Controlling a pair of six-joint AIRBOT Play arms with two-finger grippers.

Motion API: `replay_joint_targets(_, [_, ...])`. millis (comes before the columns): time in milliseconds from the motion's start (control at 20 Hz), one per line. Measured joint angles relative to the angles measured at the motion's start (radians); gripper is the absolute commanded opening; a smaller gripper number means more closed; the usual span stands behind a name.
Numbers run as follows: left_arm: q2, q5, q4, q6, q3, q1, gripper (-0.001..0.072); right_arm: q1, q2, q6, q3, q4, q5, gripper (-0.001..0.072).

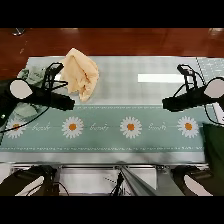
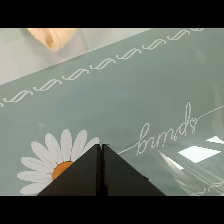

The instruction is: Fold the shirts.

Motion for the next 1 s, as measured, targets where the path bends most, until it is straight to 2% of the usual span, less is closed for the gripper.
replay_joint_targets(200, [0.0,0.005,0.0,0.0,0.0,0.0,0.0038,0.0,0.0,0.0,0.0,0.002,-0.003,0.0018])
replay_joint_targets(400, [-0.001,0.062,0.0,0.0,0.0,0.0,0.0039,0.0,0.0,0.0,0.0,0.024,0.005,0.0026])
replay_joint_targets(450, [-0.002,0.083,0.0,0.0,0.0,0.0,0.016,0.0,0.0,0.0,0.0,0.026,0.006,0.022])
replay_joint_targets(500, [-0.003,0.117,0.0,0.0,0.0,0.0,0.0581,0.0,0.0,0.0,0.0,0.029,0.006,0.0615])
replay_joint_targets(550, [-0.005,0.151,0.0,0.0,0.0,0.0,0.0702,0.0,0.0,0.0,0.0,0.032,0.008,0.0628])
replay_joint_targets(700, [-0.011,0.314,0.003,0.021,0.0,0.001,0.0702,0.0,0.0,-0.016,0.0,0.034,0.025,0.0626])
replay_joint_targets(900, [-0.027,0.644,0.016,0.062,0.002,0.024,0.0699,0.0,0.0,-0.027,0.0,0.035,0.048,0.0626])
replay_joint_targets(1000, [-0.071,0.735,0.02,0.07,0.018,0.046,0.0699,0.0,0.0,-0.026,0.0,0.037,0.05,0.0625])
